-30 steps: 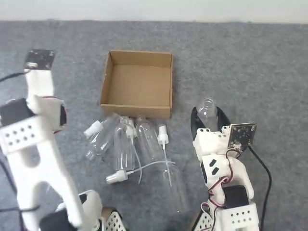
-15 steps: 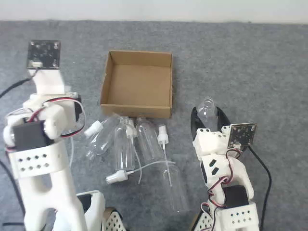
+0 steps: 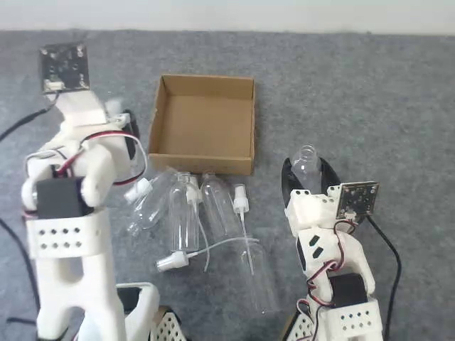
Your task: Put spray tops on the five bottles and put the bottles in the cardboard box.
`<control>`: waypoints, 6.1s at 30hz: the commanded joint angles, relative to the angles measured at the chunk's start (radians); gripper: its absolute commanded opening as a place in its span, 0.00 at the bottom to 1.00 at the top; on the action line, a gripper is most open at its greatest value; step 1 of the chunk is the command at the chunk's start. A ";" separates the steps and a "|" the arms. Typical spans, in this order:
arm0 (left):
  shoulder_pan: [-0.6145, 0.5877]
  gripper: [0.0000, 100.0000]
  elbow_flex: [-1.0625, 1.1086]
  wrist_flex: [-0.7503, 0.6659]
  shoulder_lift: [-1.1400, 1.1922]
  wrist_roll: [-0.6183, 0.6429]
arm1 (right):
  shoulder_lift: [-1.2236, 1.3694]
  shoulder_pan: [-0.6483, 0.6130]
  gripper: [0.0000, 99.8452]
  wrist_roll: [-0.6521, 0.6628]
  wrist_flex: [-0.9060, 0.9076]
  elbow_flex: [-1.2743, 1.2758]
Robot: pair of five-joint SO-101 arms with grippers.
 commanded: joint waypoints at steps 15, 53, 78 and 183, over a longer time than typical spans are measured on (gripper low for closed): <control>0.273 0.01 -0.013 -0.245 -0.238 0.173 | -0.013 -0.056 0.05 -0.005 0.007 0.021; 0.425 0.01 0.282 -0.789 -0.241 0.509 | -0.015 -0.262 0.05 0.103 0.048 0.021; 0.500 0.01 0.444 -0.818 -0.242 0.436 | -0.015 -0.272 0.05 0.101 0.054 0.021; 0.651 0.09 0.591 -0.667 -0.376 0.063 | -0.016 -0.107 0.05 0.173 -0.030 0.021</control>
